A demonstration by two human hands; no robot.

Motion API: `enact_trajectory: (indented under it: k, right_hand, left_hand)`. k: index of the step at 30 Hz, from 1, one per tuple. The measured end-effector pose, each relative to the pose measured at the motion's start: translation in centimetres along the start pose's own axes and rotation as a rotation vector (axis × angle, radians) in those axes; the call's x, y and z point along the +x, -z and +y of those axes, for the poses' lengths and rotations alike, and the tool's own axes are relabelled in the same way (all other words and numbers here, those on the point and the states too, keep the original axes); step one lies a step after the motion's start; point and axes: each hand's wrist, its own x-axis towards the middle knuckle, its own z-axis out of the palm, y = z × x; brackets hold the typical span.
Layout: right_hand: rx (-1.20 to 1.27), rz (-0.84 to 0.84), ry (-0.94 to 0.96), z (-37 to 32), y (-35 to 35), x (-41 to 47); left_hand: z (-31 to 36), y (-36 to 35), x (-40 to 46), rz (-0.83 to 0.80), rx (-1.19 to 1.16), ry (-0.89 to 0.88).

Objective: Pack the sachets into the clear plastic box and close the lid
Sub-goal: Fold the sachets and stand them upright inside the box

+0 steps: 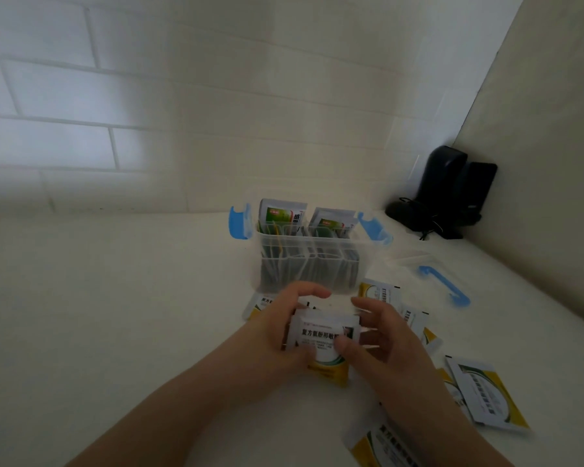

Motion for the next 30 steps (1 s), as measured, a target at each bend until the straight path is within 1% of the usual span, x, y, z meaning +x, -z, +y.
enact_trajectory:
  k: [2, 5, 7, 9, 10, 11, 14, 15, 16, 18, 20, 23, 26, 27, 30]
  right_hand:
    - [0.017, -0.028, -0.027, 0.1, 0.0, 0.1]
    - [0.094, -0.009, -0.06, 0.2, 0.0, 0.3]
    - [0.133, -0.05, -0.066, 0.1, -0.1, 0.2]
    - [0.113, -0.068, -0.041, 0.1, 0.0, 0.0]
    - [0.099, -0.055, -0.031, 0.1, 0.0, -0.1]
    - [0.092, -0.036, -0.025, 0.2, 0.1, -0.1]
    - [0.081, 0.006, -0.031, 0.4, 0.4, 0.0]
    - [0.074, 0.014, -0.034, 0.4, 0.5, 0.0]
    - [0.07, 0.018, -0.036, 0.4, 0.6, 0.0]
    - [0.058, 0.005, -0.024, 0.3, 0.6, 0.0]
    - [0.034, -0.014, -0.003, 0.1, 0.4, -0.2]
    - [0.013, -0.023, 0.008, 0.1, 0.2, -0.4]
    - [0.016, -0.016, 0.006, 0.1, 0.1, -0.3]
    - [0.017, -0.017, 0.007, 0.1, 0.1, -0.3]
    - [0.01, -0.014, 0.01, 0.2, 0.0, -0.2]
  left_hand:
    - [0.0, 0.1, 0.1, 0.005, -0.012, -0.007]
    - [0.0, 0.3, 0.1, 0.054, 0.031, -0.012]
    - [0.2, 0.3, 0.2, 0.046, 0.014, -0.01]
    - [0.4, 0.3, 0.2, 0.033, 0.009, -0.004]
    - [0.4, 0.4, 0.2, 0.069, 0.06, 0.002]
    - [0.2, 0.7, 0.2, 0.15, 0.155, 0.014]
    - [-0.6, 1.9, 0.2, 0.504, 0.566, 0.096]
    - [-1.0, 2.2, 0.2, 0.565, 0.699, 0.144]
    - [-1.4, 2.5, 0.4, 0.574, 0.821, 0.219]
    - [-2.0, 2.8, 0.9, 0.506, 0.962, 0.387]
    - [-2.0, 3.2, 1.3, 0.44, 0.964, 0.452]
    - [-1.8, 3.6, 1.2, 0.334, 0.843, 0.411]
    - [-1.3, 3.5, 0.5, 0.146, 0.79, 0.317]
    - [-1.1, 3.2, 0.4, 0.107, 0.763, 0.284]
    - [-0.5, 2.2, 0.3, 0.127, 0.569, 0.186]
